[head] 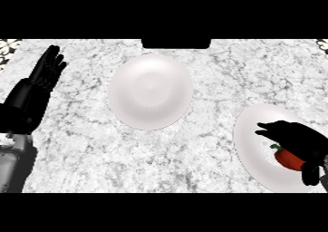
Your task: Pick the bell pepper from the plate and place it in the plate
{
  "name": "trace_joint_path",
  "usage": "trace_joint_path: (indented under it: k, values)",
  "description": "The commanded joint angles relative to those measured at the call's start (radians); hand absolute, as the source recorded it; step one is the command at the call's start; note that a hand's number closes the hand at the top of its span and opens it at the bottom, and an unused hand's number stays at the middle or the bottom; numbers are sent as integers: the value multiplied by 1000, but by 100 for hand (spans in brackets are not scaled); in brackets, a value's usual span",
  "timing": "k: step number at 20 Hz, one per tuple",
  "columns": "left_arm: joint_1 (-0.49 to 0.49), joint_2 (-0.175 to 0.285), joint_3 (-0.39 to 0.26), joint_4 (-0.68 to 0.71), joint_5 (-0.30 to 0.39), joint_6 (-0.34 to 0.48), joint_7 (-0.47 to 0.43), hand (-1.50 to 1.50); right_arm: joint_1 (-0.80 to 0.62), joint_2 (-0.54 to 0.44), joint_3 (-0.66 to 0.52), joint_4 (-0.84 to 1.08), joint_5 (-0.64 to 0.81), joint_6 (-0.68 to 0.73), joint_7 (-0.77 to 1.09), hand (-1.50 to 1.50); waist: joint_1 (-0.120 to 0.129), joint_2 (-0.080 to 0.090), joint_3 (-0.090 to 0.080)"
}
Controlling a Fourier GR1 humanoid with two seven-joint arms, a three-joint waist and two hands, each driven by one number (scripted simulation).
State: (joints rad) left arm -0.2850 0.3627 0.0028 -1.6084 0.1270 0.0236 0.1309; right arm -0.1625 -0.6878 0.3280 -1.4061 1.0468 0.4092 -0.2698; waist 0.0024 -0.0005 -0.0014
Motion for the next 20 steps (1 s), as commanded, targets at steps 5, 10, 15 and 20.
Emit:
trace_joint_path:
  k: [5, 10, 15, 20]
  values:
    - [34, -30, -9, -51, -18, 6, 17, 0, -30, 99, -57, 69, 18, -272, -112, 150, 5, 1, 2]
    - [-46, -34, -31, -1, -3, -50, -33, 0, -369, 115, -126, 287, -24, -197, -197, 150, 104, 37, 6]
    - [-83, -44, -56, -9, 4, -73, -34, 0, -532, 98, -191, 388, -65, -199, -260, 150, 201, 82, 10]
    - [-105, -60, -75, 5, -2, -73, -30, 0, -663, 83, -251, 523, -128, -211, -409, 150, 201, 83, 10]
